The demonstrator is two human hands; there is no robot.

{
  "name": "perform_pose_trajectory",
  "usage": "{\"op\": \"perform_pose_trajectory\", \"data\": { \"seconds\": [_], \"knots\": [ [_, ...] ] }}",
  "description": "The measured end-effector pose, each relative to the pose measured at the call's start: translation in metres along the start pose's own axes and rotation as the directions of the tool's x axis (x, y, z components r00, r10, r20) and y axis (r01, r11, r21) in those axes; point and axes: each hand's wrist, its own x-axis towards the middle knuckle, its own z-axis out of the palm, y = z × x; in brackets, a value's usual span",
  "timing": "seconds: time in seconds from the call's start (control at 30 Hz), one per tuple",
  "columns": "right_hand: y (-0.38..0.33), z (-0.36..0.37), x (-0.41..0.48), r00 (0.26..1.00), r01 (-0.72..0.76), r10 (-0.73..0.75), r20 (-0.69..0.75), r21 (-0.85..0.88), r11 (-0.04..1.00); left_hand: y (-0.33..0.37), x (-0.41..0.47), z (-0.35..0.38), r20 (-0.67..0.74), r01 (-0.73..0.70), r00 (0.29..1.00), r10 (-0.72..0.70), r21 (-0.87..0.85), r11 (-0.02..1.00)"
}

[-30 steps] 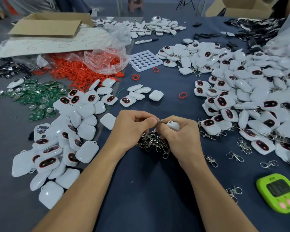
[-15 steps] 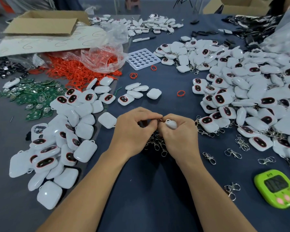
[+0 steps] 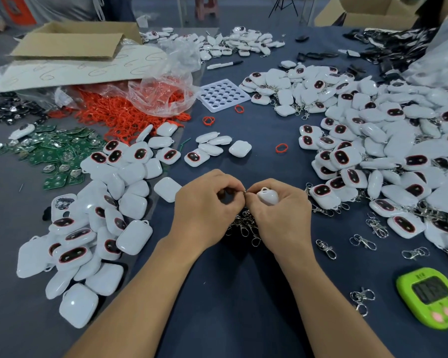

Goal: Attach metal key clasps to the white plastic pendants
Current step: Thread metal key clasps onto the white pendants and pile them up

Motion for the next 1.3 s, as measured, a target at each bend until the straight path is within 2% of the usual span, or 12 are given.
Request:
{"op": "perform_pose_trajectory", "data": {
  "seconds": [0.17, 0.37, 0.6, 0.9, 1.3],
  "knots": [
    [-0.001, 0.000, 0.001, 1.000, -0.016, 0.015, 0.013, 0.038, 0.999, -0.003, 0.003, 0.000, 0.043, 0.012, 0.999, -0.006, -0.133, 0.991],
    [0.001, -0.003, 0.003, 0.997, -0.070, 0.066, 0.031, 0.159, 0.985, -0.003, 0.004, -0.001, 0.110, 0.164, 0.985, -0.136, -0.309, 0.937],
    [0.000, -0.008, 0.005, 0.992, -0.100, 0.069, 0.105, 0.321, 0.942, -0.004, 0.005, 0.000, 0.161, 0.219, 0.973, -0.167, -0.396, 0.892],
    [-0.004, -0.013, 0.005, 0.974, -0.129, 0.043, 0.220, 0.393, 0.910, -0.005, 0.008, -0.008, 0.320, 0.263, 0.943, -0.091, -0.550, 0.792],
    [-0.005, -0.022, 0.006, 0.944, -0.145, 0.005, 0.330, 0.401, 0.905, -0.005, 0.010, -0.015, 0.455, 0.314, 0.890, -0.017, -0.586, 0.747]
  ]
}}
